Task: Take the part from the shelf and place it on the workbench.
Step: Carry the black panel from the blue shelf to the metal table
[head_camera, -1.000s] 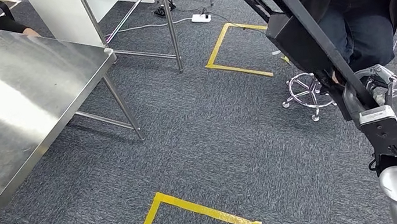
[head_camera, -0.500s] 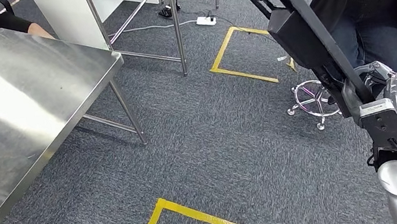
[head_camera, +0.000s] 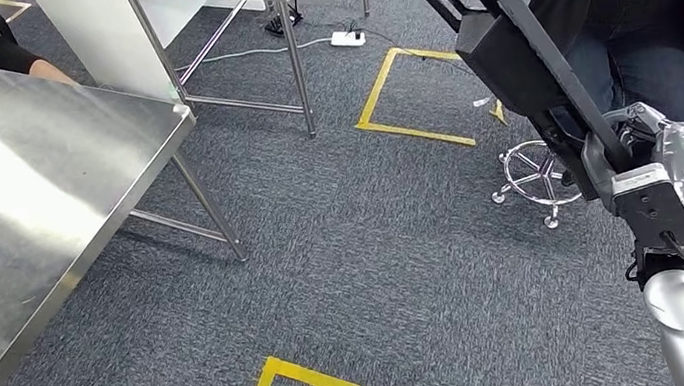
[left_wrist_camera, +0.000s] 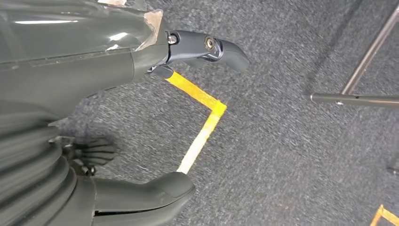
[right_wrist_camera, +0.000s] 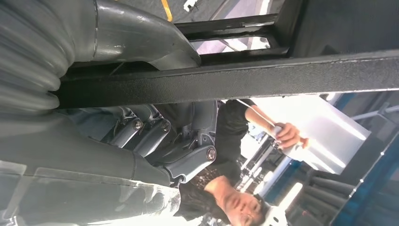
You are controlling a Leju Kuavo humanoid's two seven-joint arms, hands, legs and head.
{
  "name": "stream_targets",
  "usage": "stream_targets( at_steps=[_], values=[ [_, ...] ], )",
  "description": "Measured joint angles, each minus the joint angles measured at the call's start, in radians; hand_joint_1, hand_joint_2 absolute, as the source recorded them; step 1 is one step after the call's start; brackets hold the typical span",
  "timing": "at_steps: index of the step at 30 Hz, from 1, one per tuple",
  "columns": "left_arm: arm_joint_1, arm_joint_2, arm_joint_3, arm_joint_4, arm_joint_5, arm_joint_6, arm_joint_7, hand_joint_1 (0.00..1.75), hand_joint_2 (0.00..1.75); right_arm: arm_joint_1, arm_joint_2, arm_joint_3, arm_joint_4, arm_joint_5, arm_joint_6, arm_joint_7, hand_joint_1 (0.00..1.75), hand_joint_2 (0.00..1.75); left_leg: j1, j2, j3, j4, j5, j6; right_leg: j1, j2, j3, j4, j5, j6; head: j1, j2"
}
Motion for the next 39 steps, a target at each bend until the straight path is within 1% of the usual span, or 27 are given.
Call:
stream_targets(
  at_steps=[1, 2, 4, 5, 6, 7, 8, 10, 11, 12, 13, 14, 15, 16, 17, 18, 19, 21, 24, 28, 31, 33, 35, 36, 37, 39],
  values=[
    [0.000, 0.000, 0.000, 0.000, 0.000, 0.000, 0.000, 0.00, 1.75, -0.001, 0.001, 0.000, 0.000, -0.001, 0.000, 0.000, 1.75, 1.75, -0.002, 0.000, 0.024, -0.056, 0.026, 0.003, 0.002, 0.001, 0.005, 0.000, -0.007, 0.005, 0.000, 0.000],
    [0.000, 0.000, 0.000, 0.000, 0.000, 0.000, 0.000, 0.00, 1.75, -0.002, 0.001, 0.000, 0.001, -0.002, 0.000, 0.000, 1.75, 1.75, -0.004, 0.001, 0.038, -0.086, 0.034, 0.006, 0.004, 0.002, 0.008, 0.000, -0.011, 0.010, 0.001, 0.000],
    [0.001, 0.000, 0.000, 0.000, 0.000, 0.000, 0.001, 0.00, 1.75, -0.003, 0.002, 0.000, 0.002, -0.005, 0.000, 0.000, 1.75, 1.75, -0.012, 0.001, 0.046, -0.097, 0.027, 0.014, 0.005, 0.003, 0.008, -0.002, -0.017, 0.021, 0.001, 0.000],
    [0.001, 0.001, 0.000, -0.001, 0.000, 0.000, 0.001, 0.00, 1.75, -0.002, 0.002, -0.001, 0.002, -0.007, 0.000, 0.000, 1.75, 1.75, -0.012, 0.001, 0.051, -0.102, 0.027, 0.019, 0.003, 0.001, 0.008, -0.001, -0.022, 0.026, 0.000, 0.000],
    [0.001, 0.001, 0.000, -0.003, 0.000, 0.000, 0.000, 0.00, 1.75, -0.001, 0.002, -0.001, 0.002, -0.009, -0.001, 0.000, 1.75, 1.75, -0.012, 0.001, 0.059, -0.108, 0.027, 0.027, 0.002, 0.000, 0.005, 0.010, -0.029, 0.030, 0.001, 0.000],
    [0.001, 0.001, 0.000, -0.005, 0.000, 0.000, 0.000, 0.00, 1.75, 0.000, 0.002, -0.002, 0.002, -0.012, -0.001, 0.000, 1.75, 1.75, -0.011, 0.001, 0.068, -0.114, 0.027, 0.034, 0.003, -0.001, -0.008, 0.039, -0.042, 0.030, 0.002, 0.000],
    [0.001, 0.001, 0.001, -0.006, 0.001, 0.000, 0.000, 0.00, 1.75, 0.001, 0.001, -0.002, 0.002, -0.015, -0.001, -0.001, 1.75, 1.75, -0.010, 0.001, 0.077, -0.119, 0.025, 0.041, 0.003, -0.002, -0.035, 0.090, -0.059, 0.028, 0.003, 0.000],
    [0.001, 0.001, 0.001, -0.007, 0.001, 0.000, 0.001, 0.00, 1.75, 0.005, 0.001, -0.003, 0.003, -0.022, 0.000, -0.002, 1.75, 1.75, -0.013, 0.001, 0.086, -0.120, 0.017, 0.051, 0.004, -0.002, -0.119, 0.228, -0.097, 0.023, 0.004, 0.000],
    [0.002, 0.001, 0.001, -0.007, 0.001, -0.001, 0.001, 0.00, 1.75, 0.009, 0.001, -0.003, 0.004, -0.030, 0.002, -0.003, 1.75, 1.75, -0.013, 0.000, 0.090, -0.120, 0.013, 0.053, 0.004, -0.002, -0.156, 0.278, -0.104, 0.025, 0.004, 0.000],
    [0.003, 0.000, 0.001, -0.007, 0.002, -0.002, 0.001, 0.00, 1.75, 0.013, 0.002, -0.003, 0.005, -0.039, 0.006, -0.003, 1.75, 1.75, -0.014, -0.001, 0.093, -0.119, 0.009, 0.053, 0.004, -0.002, -0.176, 0.293, -0.097, 0.030, 0.004, 0.000],
    [0.005, 0.000, 0.001, -0.008, 0.002, -0.003, 0.001, 0.00, 1.75, 0.015, 0.002, -0.003, 0.005, -0.049, 0.011, -0.003, 1.75, 1.75, -0.014, -0.003, 0.099, -0.119, 0.004, 0.052, 0.003, -0.002, -0.174, 0.267, -0.075, 0.039, 0.004, 0.000],
    [0.007, -0.001, 0.001, -0.008, 0.002, -0.004, 0.001, 0.00, 1.75, 0.017, 0.002, -0.003, 0.006, -0.059, 0.015, -0.003, 1.75, 1.75, -0.013, -0.004, 0.105, -0.118, -0.001, 0.049, 0.002, -0.002, -0.152, 0.204, -0.040, 0.049, 0.004, 0.000],
    [0.008, -0.002, 0.002, -0.010, 0.002, -0.004, 0.001, 0.00, 1.75, 0.017, 0.002, -0.003, 0.006, -0.066, 0.018, -0.004, 1.75, 1.75, -0.014, -0.006, 0.110, -0.116, -0.007, 0.045, 0.000, -0.003, -0.122, 0.128, -0.003, 0.056, 0.005, 0.000],
    [0.010, -0.002, 0.002, -0.011, 0.001, -0.004, 0.001, 0.00, 1.75, 0.017, 0.002, -0.004, 0.006, -0.072, 0.020, -0.005, 1.75, 1.75, -0.017, -0.007, 0.113, -0.112, -0.015, 0.040, -0.001, -0.004, -0.093, 0.065, 0.026, 0.057, 0.006, 0.000],
    [0.011, -0.002, 0.004, -0.013, 0.001, -0.004, 0.001, 0.00, 1.75, 0.017, 0.003, -0.004, 0.006, -0.076, 0.020, -0.005, 1.75, 1.75, -0.020, -0.008, 0.113, -0.107, -0.022, 0.037, -0.003, -0.004, -0.074, 0.024, 0.045, 0.054, 0.006, 0.000],
    [0.012, -0.002, 0.006, -0.016, 0.000, -0.004, 0.000, 0.00, 1.75, 0.018, 0.003, -0.004, 0.006, -0.080, 0.021, -0.006, 1.75, 1.75, -0.023, -0.009, 0.113, -0.103, -0.027, 0.040, -0.003, -0.004, -0.066, 0.008, 0.052, 0.048, 0.006, 0.000],
    [0.014, -0.002, 0.009, -0.018, -0.002, -0.004, 0.000, 0.00, 1.75, 0.020, 0.003, -0.004, 0.006, -0.084, 0.021, -0.006, 1.75, 1.75, -0.025, -0.009, 0.113, -0.101, -0.030, 0.045, -0.003, -0.002, -0.064, 0.007, 0.054, 0.043, 0.005, 0.000],
    [0.017, -0.002, 0.013, -0.022, -0.005, -0.004, 0.000, 0.00, 1.75, 0.021, 0.004, -0.005, 0.006, -0.088, 0.022, -0.006, 1.75, 1.75, -0.025, -0.008, 0.115, -0.104, -0.030, 0.057, -0.002, -0.001, -0.064, 0.007, 0.054, 0.041, 0.004, 0.000],
    [0.019, -0.002, 0.016, -0.028, -0.006, -0.005, 0.000, 0.00, 1.75, 0.022, 0.004, -0.007, 0.006, -0.097, 0.023, -0.006, 1.75, 1.75, -0.024, -0.007, 0.119, -0.111, -0.030, 0.056, 0.000, 0.000, -0.064, 0.007, 0.051, 0.036, 0.004, 0.000],
    [0.022, -0.002, 0.019, -0.033, -0.010, -0.005, 0.001, 0.00, 1.75, 0.024, 0.004, -0.009, 0.006, -0.115, 0.035, -0.006, 1.75, 1.75, -0.024, -0.005, 0.120, -0.112, -0.032, 0.052, 0.000, 0.000, -0.064, 0.007, 0.049, 0.033, 0.004, 0.000],
    [0.025, -0.003, 0.024, -0.039, -0.019, -0.006, 0.002, 0.00, 1.75, 0.025, 0.006, -0.009, 0.006, -0.138, 0.047, -0.008, 1.75, 1.75, -0.025, -0.004, 0.118, -0.108, -0.034, 0.051, -0.003, 0.000, -0.063, 0.006, 0.050, 0.034, 0.004, 0.000],
    [0.026, -0.002, 0.032, -0.042, -0.024, -0.006, 0.002, 0.00, 1.75, 0.026, 0.007, -0.009, 0.006, -0.151, 0.055, -0.009, 1.75, 1.75, -0.028, -0.003, 0.119, -0.108, -0.033, 0.052, -0.004, 0.002, -0.062, 0.004, 0.052, 0.037, 0.004, 0.000],
    [0.026, -0.003, 0.038, -0.047, -0.026, -0.006, 0.002, 0.00, 1.75, 0.025, 0.004, -0.009, 0.006, -0.160, 0.058, -0.012, 1.75, 1.75, -0.026, 0.002, 0.129, -0.124, -0.024, 0.053, -0.003, 0.004, -0.063, 0.006, 0.050, 0.041, 0.005, 0.000],
    [0.027, -0.004, 0.040, -0.048, -0.026, -0.006, 0.002, 0.00, 1.75, 0.024, 0.003, -0.009, 0.006, -0.163, 0.058, -0.013, 1.75, 1.75, -0.023, 0.007, 0.136, -0.133, -0.019, 0.055, -0.002, 0.004, -0.071, 0.022, 0.042, 0.041, 0.005, 0.000],
    [0.027, -0.005, 0.042, -0.049, -0.027, -0.006, 0.002, 0.00, 1.75, 0.023, 0.001, -0.010, 0.006, -0.166, 0.059, -0.015, 1.75, 1.75, -0.020, 0.013, 0.142, -0.141, -0.015, 0.055, -0.001, 0.004, -0.090, 0.062, 0.024, 0.039, 0.007, 0.000],
    [0.029, -0.007, 0.045, -0.049, -0.027, -0.006, 0.003, 0.00, 1.75, 0.023, 0.000, -0.010, 0.008, -0.171, 0.059, -0.017, 1.75, 1.75, -0.020, 0.025, 0.146, -0.143, -0.016, 0.057, -0.001, 0.004, -0.158, 0.196, -0.025, 0.035, 0.008, 0.000]
  ],
)
